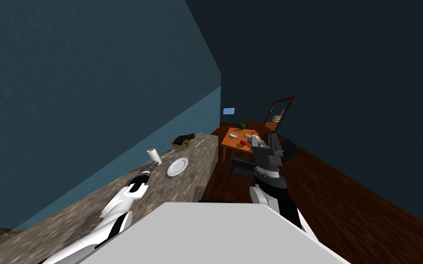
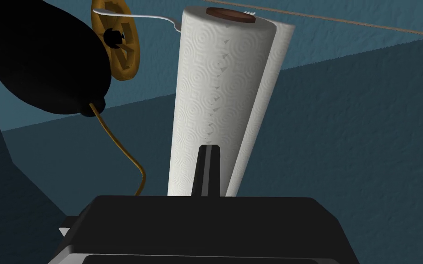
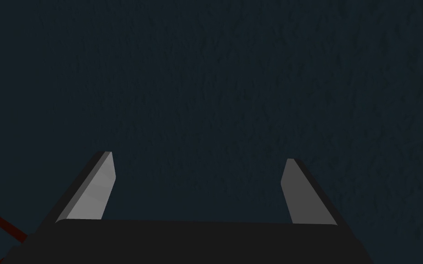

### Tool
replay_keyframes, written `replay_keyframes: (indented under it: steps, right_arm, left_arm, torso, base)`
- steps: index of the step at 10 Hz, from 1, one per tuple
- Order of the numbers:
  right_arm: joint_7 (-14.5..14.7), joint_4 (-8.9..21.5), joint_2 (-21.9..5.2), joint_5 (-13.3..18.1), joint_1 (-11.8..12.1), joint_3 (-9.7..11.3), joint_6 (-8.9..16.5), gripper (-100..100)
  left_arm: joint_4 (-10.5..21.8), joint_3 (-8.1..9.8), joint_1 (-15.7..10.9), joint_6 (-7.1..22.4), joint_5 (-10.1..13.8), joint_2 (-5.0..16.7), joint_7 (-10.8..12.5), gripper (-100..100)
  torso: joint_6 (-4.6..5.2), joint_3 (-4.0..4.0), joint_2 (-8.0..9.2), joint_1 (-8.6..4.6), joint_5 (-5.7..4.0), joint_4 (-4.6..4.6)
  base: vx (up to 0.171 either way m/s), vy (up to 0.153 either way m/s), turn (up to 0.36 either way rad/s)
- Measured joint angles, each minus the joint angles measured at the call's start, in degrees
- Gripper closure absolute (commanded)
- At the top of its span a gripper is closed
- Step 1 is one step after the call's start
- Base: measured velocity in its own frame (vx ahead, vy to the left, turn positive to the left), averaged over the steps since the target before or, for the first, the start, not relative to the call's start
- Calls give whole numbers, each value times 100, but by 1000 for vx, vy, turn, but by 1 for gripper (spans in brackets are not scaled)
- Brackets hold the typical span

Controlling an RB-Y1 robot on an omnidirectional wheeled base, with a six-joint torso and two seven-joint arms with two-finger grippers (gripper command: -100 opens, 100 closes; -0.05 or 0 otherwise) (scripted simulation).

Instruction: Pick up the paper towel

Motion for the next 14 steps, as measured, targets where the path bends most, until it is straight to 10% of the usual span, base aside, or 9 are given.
replay_keyframes:
  steps: [1,3,9,10,11,12,14]
  right_arm:
    - [0,0,0,0,0,0,0,0]
    - [0,0,0,0,0,0,0,0]
    - [0,0,-1,0,1,-1,0,0]
    - [0,0,-1,0,1,-1,0,0]
    - [0,0,0,0,0,0,0,0]
    - [0,0,0,0,0,0,0,0]
    - [0,0,0,0,0,0,0,0]
  left_arm:
    - [0,0,0,0,0,0,0,100]
    - [0,0,0,0,0,0,0,-100]
    - [-18,-181,101,416,-367,550,-101,-100]
    - [-36,-182,103,434,-368,560,-95,0]
    - [-34,-182,102,432,-368,559,-96,-100]
    - [-34,-182,102,433,-368,559,-96,100]
    - [-34,-182,102,433,-368,559,-96,100]
  torso:
    - [0,0,1,0,0,0]
    - [0,1,1,0,0,0]
    - [2,-17,-32,21,1,-5]
    - [0,-14,-22,21,6,-6]
    - [0,-5,-9,8,3,-2]
    - [0,-2,-3,4,1,-1]
    - [0,0,1,1,1,0]
  base:
    - [0,0,0]
    - [-27,-48,-25]
    - [9,-49,-34]
    - [8,7,0]
    - [0,0,0]
    - [0,0,0]
    - [0,0,0]
